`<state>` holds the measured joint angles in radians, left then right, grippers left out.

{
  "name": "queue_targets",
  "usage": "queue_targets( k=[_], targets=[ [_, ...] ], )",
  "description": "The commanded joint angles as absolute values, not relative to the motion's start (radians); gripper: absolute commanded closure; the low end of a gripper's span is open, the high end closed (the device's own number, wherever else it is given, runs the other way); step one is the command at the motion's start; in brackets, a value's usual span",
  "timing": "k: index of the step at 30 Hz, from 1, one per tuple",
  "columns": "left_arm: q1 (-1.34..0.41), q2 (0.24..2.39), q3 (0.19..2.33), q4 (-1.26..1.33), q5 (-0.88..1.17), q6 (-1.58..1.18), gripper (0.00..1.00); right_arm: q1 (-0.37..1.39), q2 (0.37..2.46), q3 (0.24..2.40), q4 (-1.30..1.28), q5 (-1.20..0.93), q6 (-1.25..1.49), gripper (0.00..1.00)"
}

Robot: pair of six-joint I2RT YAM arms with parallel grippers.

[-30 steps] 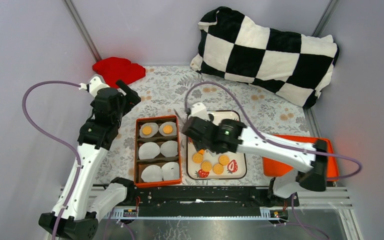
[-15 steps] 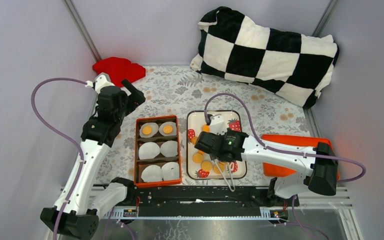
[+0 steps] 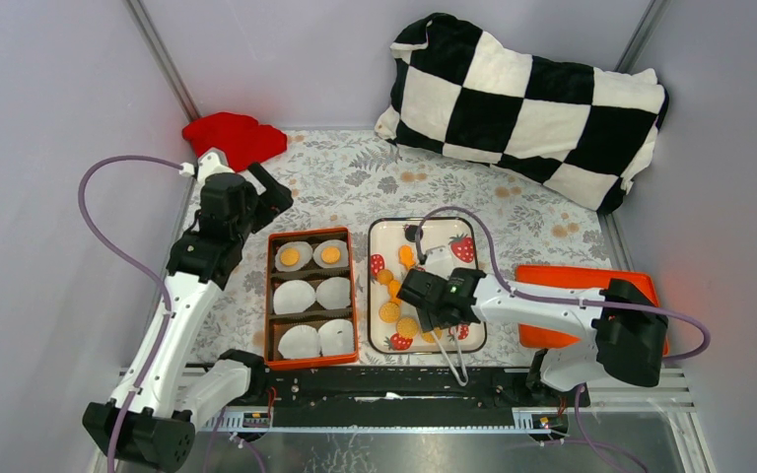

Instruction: Pack the cookies

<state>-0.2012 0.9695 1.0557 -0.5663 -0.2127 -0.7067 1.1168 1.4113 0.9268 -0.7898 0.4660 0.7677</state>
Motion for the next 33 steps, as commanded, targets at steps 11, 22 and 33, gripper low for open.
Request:
queue_targets(
  k=[11, 22, 33],
  targets=[
    [-0.195, 0.950, 0.984, -0.508, -0.121, -0.735, 0.02, 1.178, 1.366, 0.753, -0.700, 0.297, 0.875, 0.25],
    [-0.196, 0.920, 0.965, -0.504, -0.101, -0.732, 0.01, 1.339, 1.283, 0.971, -1.008, 0.507, 1.040, 0.19],
    [-0.196, 0.905, 0.947, -0.507, -0.090, -0.729, 0.01, 1.353, 1.417, 0.807, -0.777, 0.411, 1.027, 0.18]
  ],
)
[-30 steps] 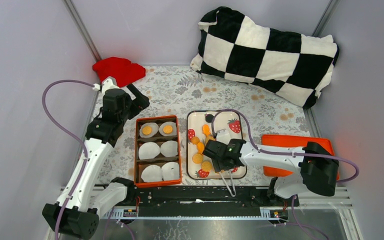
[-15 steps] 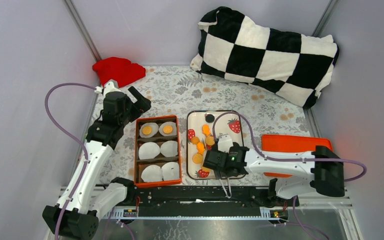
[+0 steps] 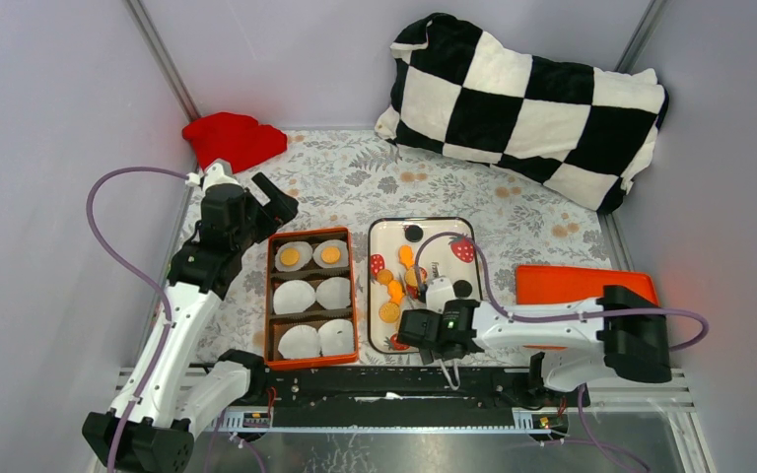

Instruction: Pack the cookies

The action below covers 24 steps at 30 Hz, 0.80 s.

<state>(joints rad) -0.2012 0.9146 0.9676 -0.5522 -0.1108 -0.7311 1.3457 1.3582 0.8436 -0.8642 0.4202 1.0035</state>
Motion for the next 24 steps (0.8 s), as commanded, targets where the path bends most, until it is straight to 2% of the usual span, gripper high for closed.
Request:
queue_targets(
  k=[1, 5, 9, 11, 12, 13, 14, 18, 24],
  targets=[
    [-0.196, 0.906, 0.947, -0.507, -0.088, -0.729, 0.01, 1.353, 1.440, 0.804, -0.762, 0.409, 1.021, 0.18],
    [-0.196, 0.902, 0.935, -0.508, -0.086, -0.729, 0.01, 1.353, 1.510, 0.806, -0.708, 0.402, 1.003, 0.20],
    [-0.196, 0.896, 0.920, -0.507, -0.094, -0.726, 0.01, 1.351, 1.555, 0.827, -0.698, 0.419, 0.977, 0.30],
    [-0.196, 0.898, 0.908, -0.505, -0.096, -0.724, 0.01, 1.351, 1.562, 0.836, -0.696, 0.413, 0.968, 0.51],
    [-0.196, 0.901, 0.904, -0.502, -0.091, -0.721, 0.01, 1.351, 1.564, 0.839, -0.699, 0.409, 0.965, 0.68],
    [-0.196, 0.904, 0.899, -0.499, -0.088, -0.718, 0.01, 1.351, 1.563, 0.842, -0.710, 0.411, 0.971, 0.81],
    [-0.196, 0.907, 0.893, -0.497, -0.087, -0.718, 0.01, 1.351, 1.561, 0.847, -0.725, 0.418, 0.978, 0.86],
    [-0.196, 0.933, 0.871, -0.468, -0.069, -0.705, 0.01, 1.354, 1.528, 0.896, -0.823, 0.469, 0.992, 0.91],
    [-0.220, 1.027, 0.860, -0.398, -0.016, -0.706, 0.01, 1.361, 1.430, 1.050, -0.989, 0.563, 0.973, 0.91]
  ],
)
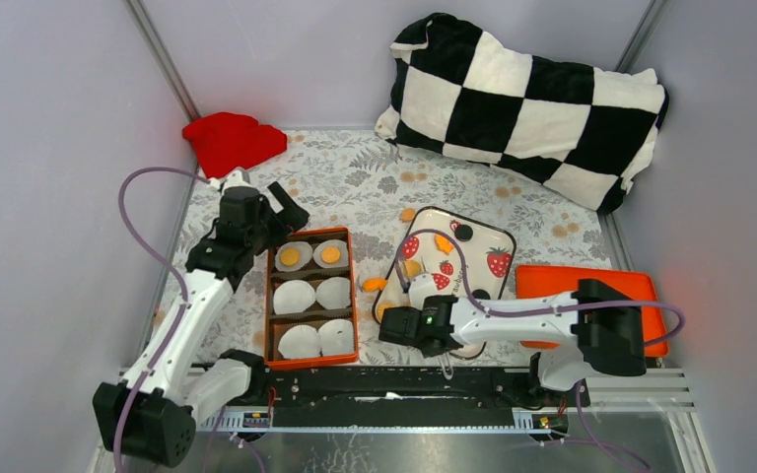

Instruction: Pack the cookies

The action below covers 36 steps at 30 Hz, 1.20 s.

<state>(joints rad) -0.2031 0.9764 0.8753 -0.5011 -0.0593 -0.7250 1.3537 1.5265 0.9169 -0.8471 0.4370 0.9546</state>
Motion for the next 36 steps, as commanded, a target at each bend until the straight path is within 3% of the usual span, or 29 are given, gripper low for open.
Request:
queue_targets(
  k=[1, 11, 21, 36],
  targets=[
    [-0.230, 1.044, 0.861, -0.389, -0.020, -0.706, 0.01, 1.362, 1.415, 1.078, -1.014, 0.582, 0.975, 0.91],
    [-0.307, 1.263, 0.881, -0.293, -0.054, -0.717, 0.01, 1.362, 1.357, 1.214, -1.126, 0.716, 0.978, 0.90],
    [-0.319, 1.470, 0.895, -0.166, -0.139, -0.728, 0.01, 1.362, 1.254, 1.134, -1.058, 0.697, 1.006, 0.90],
    [-0.319, 1.824, 1.176, -0.114, -0.181, -0.704, 0.01, 1.355, 1.259, 1.100, -1.054, 0.715, 1.012, 0.88]
  ],
)
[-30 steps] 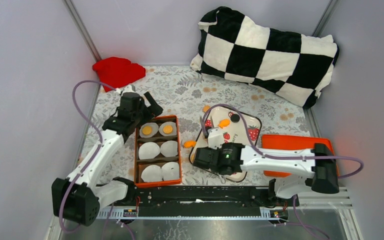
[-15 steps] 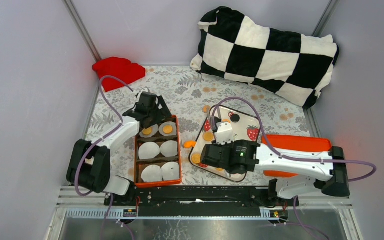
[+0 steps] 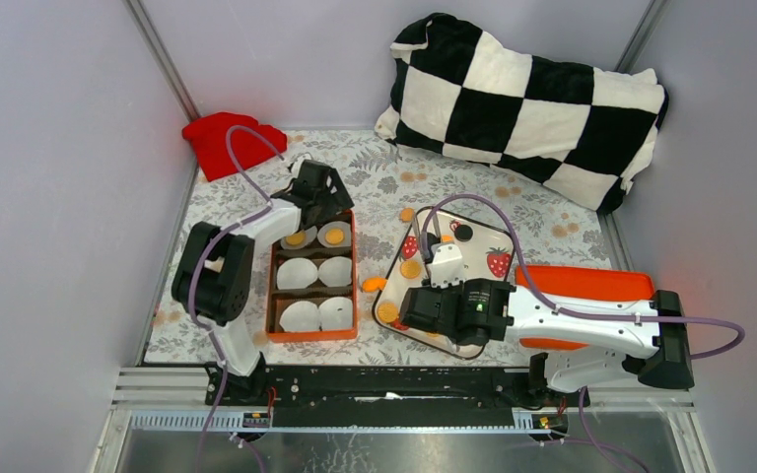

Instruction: Pack the cookies

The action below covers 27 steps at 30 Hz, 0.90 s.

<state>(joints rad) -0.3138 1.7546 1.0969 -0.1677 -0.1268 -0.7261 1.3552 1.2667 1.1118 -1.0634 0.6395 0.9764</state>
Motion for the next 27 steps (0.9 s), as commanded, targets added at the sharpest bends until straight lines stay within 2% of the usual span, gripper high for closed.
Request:
queue_targets(
  k=[1, 5, 9, 10, 13, 14, 19, 21, 23, 27],
  targets=[
    [-0.318, 1.846, 1.203, -0.123, -0.188, -0.698, 0.01, 1.353, 1.259, 1.091, -1.046, 0.715, 1.014, 0.88],
    [-0.318, 1.921, 1.314, -0.154, -0.190, -0.693, 0.01, 1.346, 1.247, 1.058, -1.029, 0.703, 1.025, 0.87],
    [-0.329, 1.880, 1.336, -0.124, -0.161, -0.694, 0.03, 1.338, 1.246, 1.035, -1.029, 0.684, 1.035, 0.82],
    [-0.338, 1.850, 1.329, -0.124, -0.162, -0.692, 0.03, 1.337, 1.251, 1.035, -1.037, 0.684, 1.041, 0.79],
    [-0.381, 1.707, 1.282, -0.136, -0.182, -0.692, 0.03, 1.336, 1.273, 1.038, -1.059, 0.689, 1.063, 0.62],
    [-0.402, 1.648, 1.260, -0.137, -0.191, -0.692, 0.03, 1.336, 1.282, 1.040, -1.062, 0.691, 1.065, 0.61],
    [-0.506, 1.398, 1.175, -0.187, -0.236, -0.679, 0.02, 1.333, 1.325, 1.059, -1.066, 0.701, 1.061, 0.60],
    [-0.515, 1.328, 1.155, -0.225, -0.225, -0.681, 0.01, 1.331, 1.347, 1.080, -1.089, 0.705, 1.067, 0.56],
    [-0.515, 1.269, 1.143, -0.257, -0.208, -0.679, 0.01, 1.325, 1.369, 1.094, -1.105, 0.701, 1.061, 0.57],
    [-0.520, 1.166, 1.118, -0.298, -0.214, -0.666, 0.01, 1.312, 1.390, 1.107, -1.113, 0.701, 1.060, 0.66]
  ],
)
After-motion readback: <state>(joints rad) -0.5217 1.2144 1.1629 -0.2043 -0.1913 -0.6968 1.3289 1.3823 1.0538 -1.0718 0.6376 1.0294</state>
